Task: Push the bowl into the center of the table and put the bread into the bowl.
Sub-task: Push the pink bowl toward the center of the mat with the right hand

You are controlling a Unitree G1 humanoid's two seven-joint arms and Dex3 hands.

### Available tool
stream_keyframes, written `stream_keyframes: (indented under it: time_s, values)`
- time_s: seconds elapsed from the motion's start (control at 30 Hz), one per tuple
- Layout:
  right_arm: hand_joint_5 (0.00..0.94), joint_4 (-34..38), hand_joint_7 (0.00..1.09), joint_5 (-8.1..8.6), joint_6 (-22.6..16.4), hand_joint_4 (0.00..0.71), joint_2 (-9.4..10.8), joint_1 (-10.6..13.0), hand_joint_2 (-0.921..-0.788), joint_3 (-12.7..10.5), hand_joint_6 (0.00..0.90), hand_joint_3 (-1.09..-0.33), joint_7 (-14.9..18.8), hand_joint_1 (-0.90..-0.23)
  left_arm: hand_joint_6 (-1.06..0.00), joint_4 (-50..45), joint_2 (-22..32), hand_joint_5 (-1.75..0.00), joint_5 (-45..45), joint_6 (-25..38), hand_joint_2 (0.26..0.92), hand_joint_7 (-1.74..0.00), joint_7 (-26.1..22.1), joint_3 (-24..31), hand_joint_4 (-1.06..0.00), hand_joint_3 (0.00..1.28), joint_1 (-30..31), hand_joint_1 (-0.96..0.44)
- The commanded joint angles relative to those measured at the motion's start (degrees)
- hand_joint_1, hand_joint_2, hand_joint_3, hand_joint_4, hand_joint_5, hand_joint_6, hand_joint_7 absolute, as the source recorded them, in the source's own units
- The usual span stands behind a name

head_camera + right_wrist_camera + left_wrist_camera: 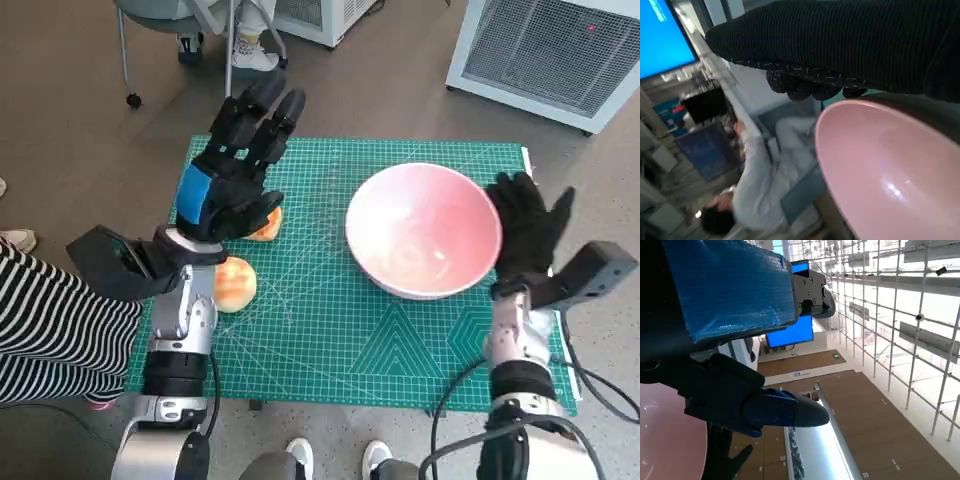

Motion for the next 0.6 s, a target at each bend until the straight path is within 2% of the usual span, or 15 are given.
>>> stream_keyframes:
  time_s: [0.03, 0.6]
  values:
    - [0.000, 1.3, 0.23, 1.53, 1.8, 0.153, 1.8, -0.4, -0.921, -0.7, 0.134, -0.826, 1.2, -0.621, 0.00, -0.4, 0.8, 0.00, -0.3, -0.9, 0.921, -0.38, -0.4, 0.7, -0.09, 0.26, 0.9, -0.66]
    - [0.000, 2.7, 0.21, 5.64, 5.2, 0.119, 6.5, -3.9, -0.921, -3.4, 0.130, -0.859, 2.9, -0.601, -0.01, -0.2, 0.7, -0.01, -0.7, -1.2, 0.921, -0.36, -0.4, 1.6, -0.10, 0.24, 1.3, -0.65]
